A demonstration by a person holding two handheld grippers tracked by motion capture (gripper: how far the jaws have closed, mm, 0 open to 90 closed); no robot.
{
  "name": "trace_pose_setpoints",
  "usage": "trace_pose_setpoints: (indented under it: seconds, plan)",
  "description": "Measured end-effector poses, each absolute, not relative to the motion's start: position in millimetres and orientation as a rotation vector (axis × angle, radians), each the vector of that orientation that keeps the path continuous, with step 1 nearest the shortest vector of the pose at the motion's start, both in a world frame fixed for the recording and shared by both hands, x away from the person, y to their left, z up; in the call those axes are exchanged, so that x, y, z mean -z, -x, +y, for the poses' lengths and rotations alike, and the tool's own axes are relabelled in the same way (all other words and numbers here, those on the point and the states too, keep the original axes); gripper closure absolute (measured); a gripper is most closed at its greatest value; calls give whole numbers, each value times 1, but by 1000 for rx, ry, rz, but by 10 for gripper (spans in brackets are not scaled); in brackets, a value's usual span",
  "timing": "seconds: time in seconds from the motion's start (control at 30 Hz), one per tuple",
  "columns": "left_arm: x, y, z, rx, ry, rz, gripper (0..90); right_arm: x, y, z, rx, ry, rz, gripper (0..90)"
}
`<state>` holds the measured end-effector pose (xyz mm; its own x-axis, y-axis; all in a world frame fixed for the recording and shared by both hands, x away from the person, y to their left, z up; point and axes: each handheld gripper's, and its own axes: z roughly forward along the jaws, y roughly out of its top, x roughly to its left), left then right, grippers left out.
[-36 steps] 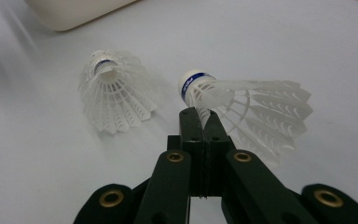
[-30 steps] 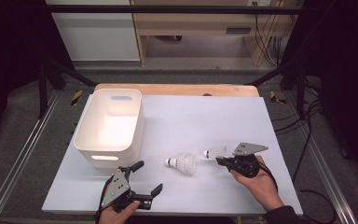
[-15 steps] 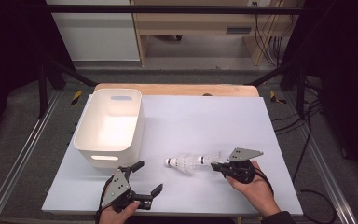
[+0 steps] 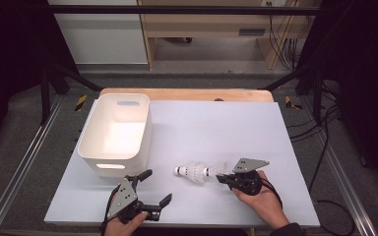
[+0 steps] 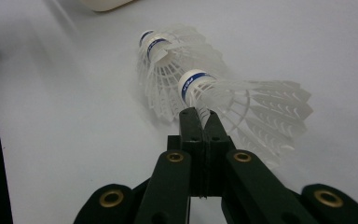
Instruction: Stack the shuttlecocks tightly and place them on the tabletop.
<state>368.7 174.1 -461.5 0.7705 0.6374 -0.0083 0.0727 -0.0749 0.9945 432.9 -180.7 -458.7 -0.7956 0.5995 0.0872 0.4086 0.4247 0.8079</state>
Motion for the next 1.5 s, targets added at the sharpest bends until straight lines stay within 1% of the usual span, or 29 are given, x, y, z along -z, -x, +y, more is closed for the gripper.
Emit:
trace_pose_setpoints:
  seconds: [0.37,1.1,1.5]
  plan:
    - [461,-369,174,-512,-1598,582,25,462,-435,-170,-1299,-869,2484,900]
    - [461,-369,174,-511,-1600,579,25,461,-438,-161,-1308,-850,2495,900]
    - [461,-369,174,-512,-1598,579,26,464,-443,-150,-1355,-856,2485,900]
